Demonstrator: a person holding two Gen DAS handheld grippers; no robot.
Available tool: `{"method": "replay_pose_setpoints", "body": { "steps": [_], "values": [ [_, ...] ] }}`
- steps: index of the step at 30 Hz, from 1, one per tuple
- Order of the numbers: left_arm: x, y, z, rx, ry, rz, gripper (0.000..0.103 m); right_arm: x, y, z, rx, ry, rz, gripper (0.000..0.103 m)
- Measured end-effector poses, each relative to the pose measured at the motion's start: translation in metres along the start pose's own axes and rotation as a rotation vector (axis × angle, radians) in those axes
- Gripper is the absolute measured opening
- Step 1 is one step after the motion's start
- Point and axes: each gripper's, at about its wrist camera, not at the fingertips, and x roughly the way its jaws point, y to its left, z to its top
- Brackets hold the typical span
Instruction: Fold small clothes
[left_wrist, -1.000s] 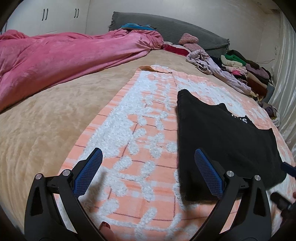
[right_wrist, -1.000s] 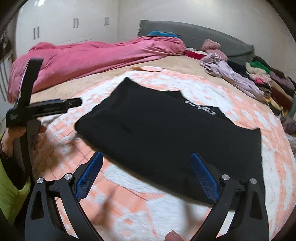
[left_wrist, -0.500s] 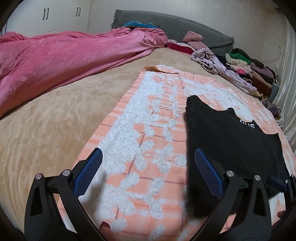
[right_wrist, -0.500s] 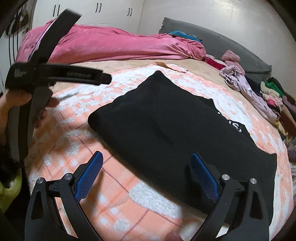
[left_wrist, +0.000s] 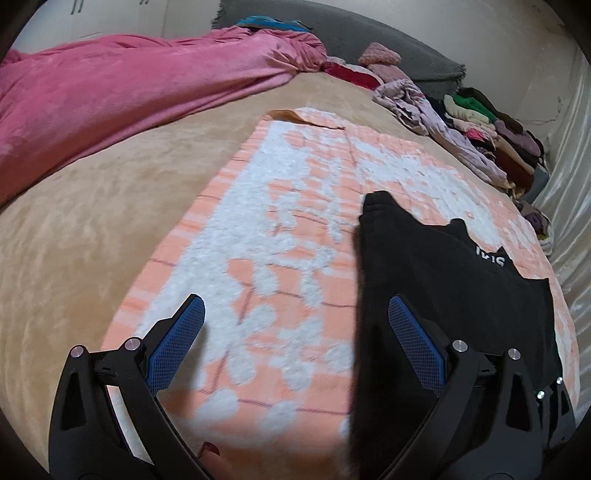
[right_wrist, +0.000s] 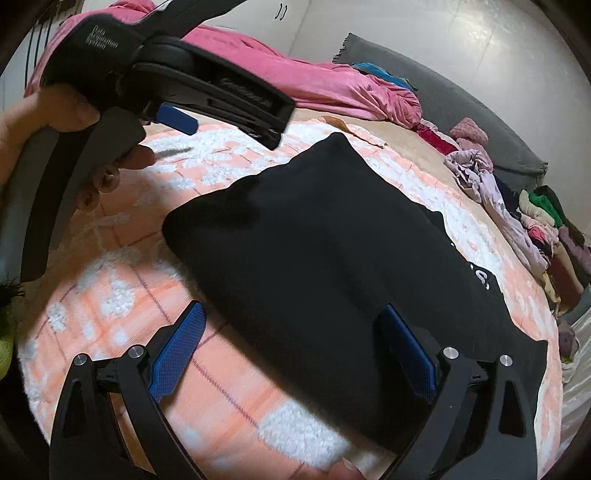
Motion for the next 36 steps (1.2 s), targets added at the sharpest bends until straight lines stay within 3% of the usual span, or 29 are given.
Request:
{"method": "replay_pose_setpoints", "body": {
  "steps": [4,7,11,12,16,18,21,26,27,29,36],
  "values": [
    [0.011,-0.007,0.011,-0.016,0.028,-0.052,0.093,0.009,0.001,0.004,-0.014,0.006,-0.027,0.095],
    [0.024,-0.008,0.018,-0.067,0.078,-0.157,0.093,0.014,0.004,0.007,-0.039,-0.003,-0.056,0.095],
    [0.038,-0.015,0.023,-0.090,0.119,-0.237,0.092,0.016,0.004,0.007,-0.054,-0.025,-0.090,0.092],
    [0.043,-0.019,0.025,-0.086,0.131,-0.255,0.092,0.017,0.004,0.007,-0.053,-0.030,-0.090,0.080],
    [0.057,-0.028,0.028,-0.064,0.163,-0.261,0.086,0.015,0.003,0.004,-0.057,-0.057,-0.090,0.049],
    [0.063,-0.032,0.029,-0.047,0.178,-0.256,0.084,0.013,0.003,0.003,-0.053,-0.074,-0.094,0.026],
    [0.070,-0.038,0.031,-0.021,0.200,-0.250,0.074,0.007,-0.007,0.002,-0.013,-0.107,-0.076,0.017],
    [0.072,-0.051,0.033,-0.020,0.240,-0.286,0.036,-0.004,-0.025,-0.001,0.059,-0.160,-0.042,0.014],
    [0.070,-0.054,0.033,-0.021,0.241,-0.279,0.033,-0.005,-0.028,-0.001,0.072,-0.166,-0.040,0.014],
    [0.066,-0.060,0.034,-0.014,0.236,-0.270,0.016,-0.007,-0.032,-0.001,0.097,-0.174,-0.023,0.013],
    [0.036,-0.086,0.046,0.012,0.175,-0.231,0.011,-0.032,-0.058,-0.013,0.255,-0.251,0.008,0.012]
  ]
}}
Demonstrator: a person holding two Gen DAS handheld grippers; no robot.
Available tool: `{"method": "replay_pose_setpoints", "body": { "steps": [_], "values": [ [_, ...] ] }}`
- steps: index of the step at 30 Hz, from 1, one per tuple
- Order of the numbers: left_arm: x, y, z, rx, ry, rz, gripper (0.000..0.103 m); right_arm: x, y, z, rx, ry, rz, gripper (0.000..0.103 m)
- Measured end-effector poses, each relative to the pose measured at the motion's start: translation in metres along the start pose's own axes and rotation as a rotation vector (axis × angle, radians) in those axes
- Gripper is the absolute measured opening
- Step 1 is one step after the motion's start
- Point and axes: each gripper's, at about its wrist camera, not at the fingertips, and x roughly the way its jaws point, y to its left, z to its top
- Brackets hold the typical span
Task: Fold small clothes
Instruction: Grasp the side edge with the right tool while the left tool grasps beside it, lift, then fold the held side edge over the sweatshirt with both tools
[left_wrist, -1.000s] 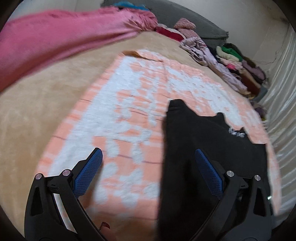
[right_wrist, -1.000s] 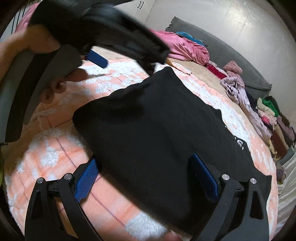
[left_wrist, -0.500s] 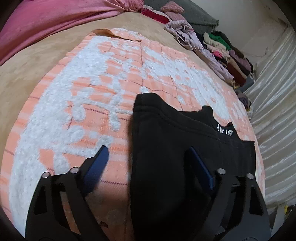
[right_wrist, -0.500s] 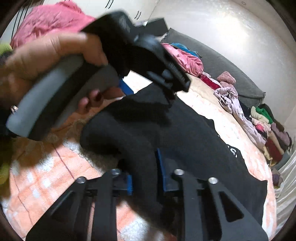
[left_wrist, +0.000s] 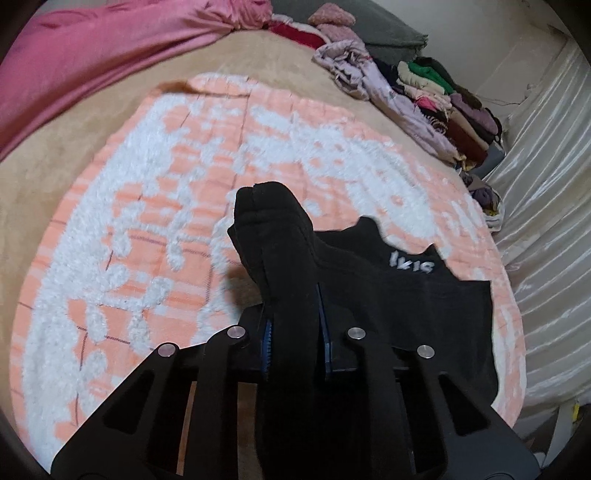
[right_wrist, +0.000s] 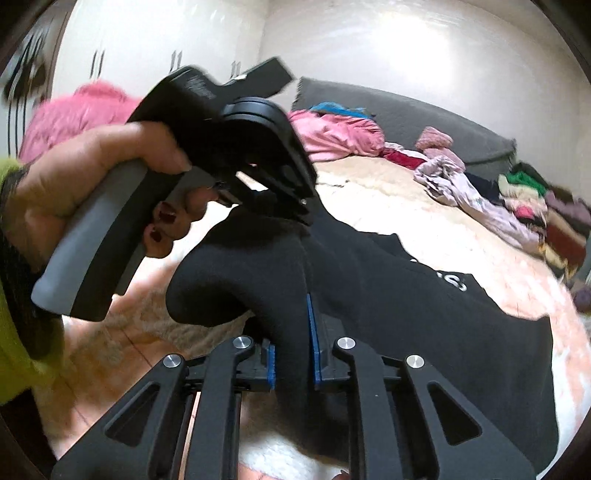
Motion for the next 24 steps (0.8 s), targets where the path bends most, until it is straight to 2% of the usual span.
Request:
{"method": "replay_pose_setpoints", "body": {
  "steps": [5,10,15,24],
  "values": [
    [-0.022,-0.042,0.008,0.034,-0.041,-0.021,0.011,-0.025,-0.035,-0.005,0.158,-0.060,0.018,0.011],
    [-0.028,-0.101,0.010,0.097,-0.060,-0.034,0.011,-0.047,-0.081,-0.019,0.356,-0.077,0.082,0.010],
    [-0.015,-0.158,0.006,0.168,-0.049,-0.034,0.011,-0.072,-0.116,-0.037,0.476,-0.107,0.076,0.007],
    [0.024,-0.229,-0.013,0.262,0.001,-0.043,0.011,-0.103,-0.154,-0.078,0.616,-0.112,0.049,0.006]
  ]
}}
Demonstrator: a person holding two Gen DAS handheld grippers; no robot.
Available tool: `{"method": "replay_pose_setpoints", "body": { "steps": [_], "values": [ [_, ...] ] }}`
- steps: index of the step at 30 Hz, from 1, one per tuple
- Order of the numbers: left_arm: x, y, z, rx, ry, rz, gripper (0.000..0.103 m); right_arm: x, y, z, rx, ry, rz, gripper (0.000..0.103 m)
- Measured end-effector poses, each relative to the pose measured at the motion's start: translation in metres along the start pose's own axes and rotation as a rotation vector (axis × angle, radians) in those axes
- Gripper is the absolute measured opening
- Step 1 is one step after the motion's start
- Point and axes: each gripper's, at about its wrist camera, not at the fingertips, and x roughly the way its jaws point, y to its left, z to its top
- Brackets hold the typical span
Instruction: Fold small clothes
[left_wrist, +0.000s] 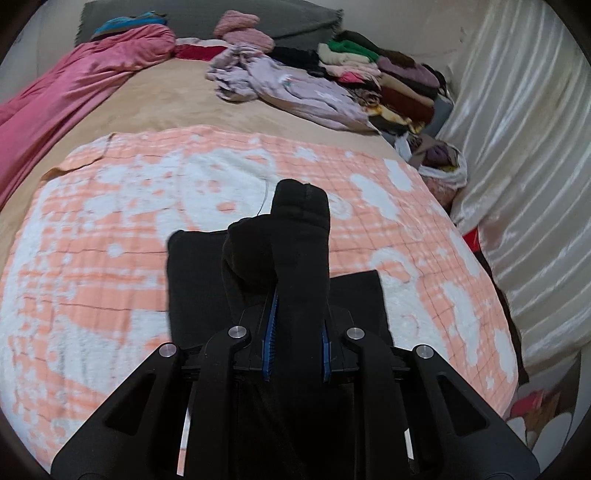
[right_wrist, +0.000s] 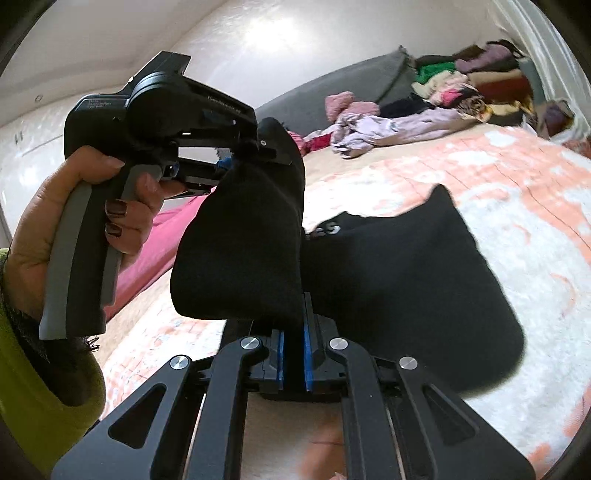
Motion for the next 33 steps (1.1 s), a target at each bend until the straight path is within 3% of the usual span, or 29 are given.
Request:
{"method": "replay_pose_setpoints", "body": {
  "steps": [10,12,13,14,15,20,26,29,33],
  "values": [
    [0.039,-0.054,-0.007,0.072,0.048,0.029,0.011,-0.023,-0.027,-0.012,0.067,-0.015,-0.040,0.006],
    [0.046,-0.063,-0.008,0.093,0.053,0.026,0.015,-0.023,-0.031,-0.011,0.076,-0.018,-0.051,0.006],
    [0.050,-0.066,-0.010,0.095,0.058,0.005,0.033,-0.025,-0.034,-0.013,0.085,-0.014,-0.054,0.006],
    [0.051,-0.065,-0.013,0.086,0.063,-0.019,0.057,-0.025,-0.036,-0.013,0.091,-0.009,-0.058,0.006],
    [0.050,-0.062,-0.016,0.077,0.052,-0.043,0.060,-0.026,-0.038,-0.013,0.099,-0.006,-0.066,0.007],
    [0.024,-0.029,-0.032,0.022,-0.038,-0.051,0.060,-0.033,-0.056,-0.018,0.157,0.006,-0.081,0.012],
    [0.005,0.020,-0.057,0.034,-0.119,0.168,0.059,-0.055,-0.057,-0.018,0.115,0.007,-0.136,0.022],
    [0.001,0.035,-0.072,0.003,-0.125,0.141,0.059,-0.071,-0.059,-0.009,0.090,-0.019,-0.181,0.022],
    [0.016,0.031,-0.094,0.035,-0.092,0.133,0.058,-0.082,-0.065,0.016,0.069,-0.061,-0.235,0.037]
  ]
}}
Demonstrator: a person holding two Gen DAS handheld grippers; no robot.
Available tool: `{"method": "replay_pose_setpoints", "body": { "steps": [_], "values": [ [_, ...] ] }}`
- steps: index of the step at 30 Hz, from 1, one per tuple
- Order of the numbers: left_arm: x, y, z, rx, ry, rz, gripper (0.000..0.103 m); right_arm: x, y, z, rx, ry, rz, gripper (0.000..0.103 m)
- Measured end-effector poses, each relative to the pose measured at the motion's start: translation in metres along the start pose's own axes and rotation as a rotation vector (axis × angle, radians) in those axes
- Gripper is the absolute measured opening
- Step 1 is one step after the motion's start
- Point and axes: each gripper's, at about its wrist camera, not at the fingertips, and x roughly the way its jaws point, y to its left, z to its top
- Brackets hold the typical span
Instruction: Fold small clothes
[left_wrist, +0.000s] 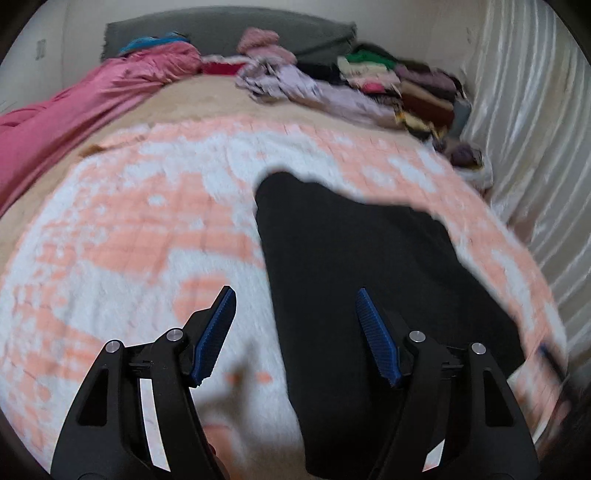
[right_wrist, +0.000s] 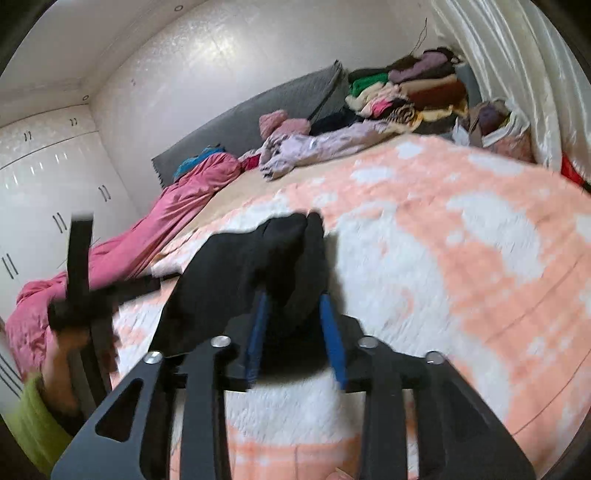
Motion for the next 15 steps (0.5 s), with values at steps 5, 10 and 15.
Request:
{"method": "replay_pose_setpoints", "body": {
  "steps": [5,10,15],
  "values": [
    [0.010,0.004,-0.022,0.021,-0.039,0.011,0.058,0.024,0.007,0.038,-0.069,0.037,-0.034,0.050],
    [0.004,0.020,-0.021,-0.009,-0.042,-0.073,0.062,0.076,0.017,0.070,-0.114,0.155,-0.039,0.065],
    [-0.008,0.024,-0.025,-0.010,-0.066,-0.118,0.063,0.122,0.015,0.087,-0.106,0.249,-0.047,0.071]
  ]
}}
